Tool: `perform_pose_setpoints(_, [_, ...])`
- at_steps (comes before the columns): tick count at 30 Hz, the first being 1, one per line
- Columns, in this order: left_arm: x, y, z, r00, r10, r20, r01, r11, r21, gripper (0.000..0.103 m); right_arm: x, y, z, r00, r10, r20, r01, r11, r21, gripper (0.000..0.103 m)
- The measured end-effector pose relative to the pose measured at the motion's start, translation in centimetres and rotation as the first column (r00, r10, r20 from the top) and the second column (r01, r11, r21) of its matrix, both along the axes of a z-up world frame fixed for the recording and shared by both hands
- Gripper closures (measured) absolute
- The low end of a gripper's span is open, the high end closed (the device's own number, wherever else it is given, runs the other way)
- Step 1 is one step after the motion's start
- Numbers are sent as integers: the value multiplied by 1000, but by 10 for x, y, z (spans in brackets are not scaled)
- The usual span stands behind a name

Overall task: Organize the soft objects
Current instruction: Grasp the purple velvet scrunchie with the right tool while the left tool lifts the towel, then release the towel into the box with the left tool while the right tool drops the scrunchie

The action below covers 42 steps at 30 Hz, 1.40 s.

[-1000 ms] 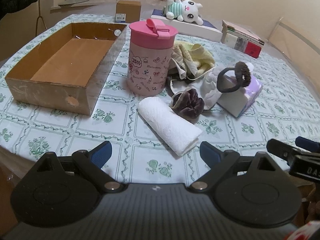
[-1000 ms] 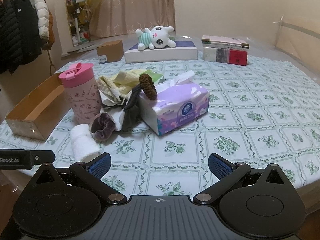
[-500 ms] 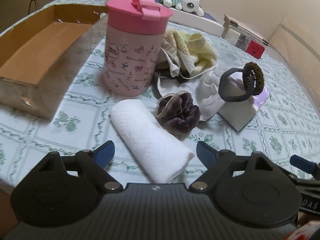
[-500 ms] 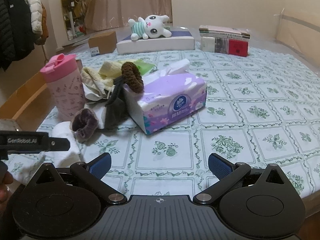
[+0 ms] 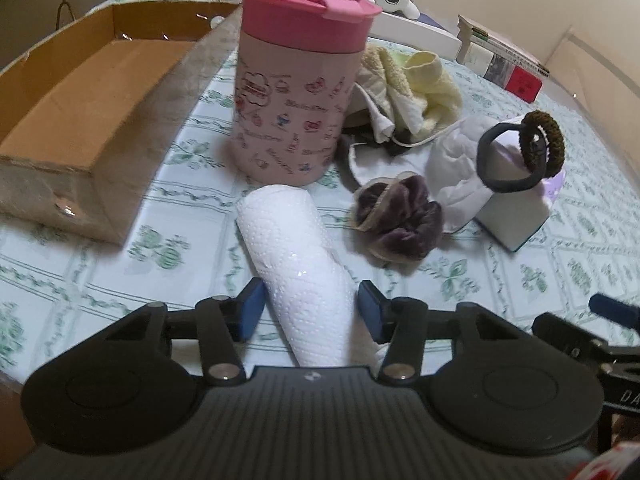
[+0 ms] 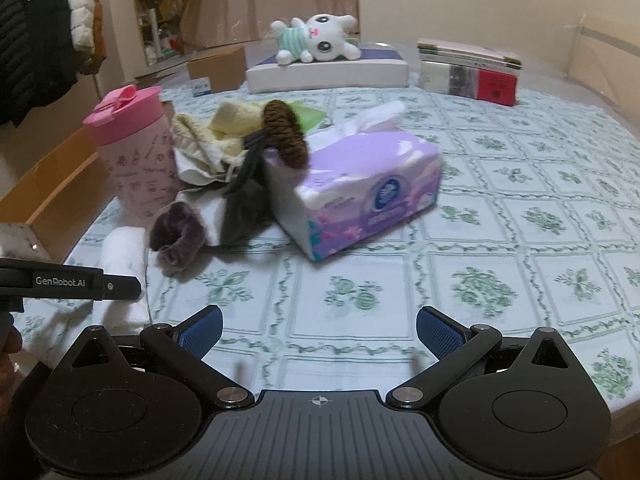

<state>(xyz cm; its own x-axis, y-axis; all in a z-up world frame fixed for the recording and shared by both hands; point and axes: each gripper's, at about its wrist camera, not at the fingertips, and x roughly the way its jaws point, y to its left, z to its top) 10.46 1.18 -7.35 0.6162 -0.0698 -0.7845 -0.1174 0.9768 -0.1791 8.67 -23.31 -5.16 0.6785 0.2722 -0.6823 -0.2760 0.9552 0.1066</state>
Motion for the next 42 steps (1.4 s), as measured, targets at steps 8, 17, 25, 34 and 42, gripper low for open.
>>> perform_pose_setpoints(8, [-13,21,15,997,-64,40,61,994,87,70,-2,28,5,995,99,30,-100,995,18,1])
perform_pose_setpoints(17, [-18,39,37,987,-133,87,117,978,171,70,11,90,3,955,287,79,-288,958,-5,23])
perform_pose_setpoints(25, [-14,55,37,983,-166,84,150,975,165,70,42,128,-12,960,264,92,-256,962,-92,30])
perform_pose_setpoints(34, [-11,60,35,978,-183,95,166,973,160,70,57,135,-27,972,226,62,-216,967,-134,58])
perform_pose_setpoints(42, [-20,62,43,973,-198,114,180,972,154,70,36,127,-11,975,203,92,-193,975,-111,84])
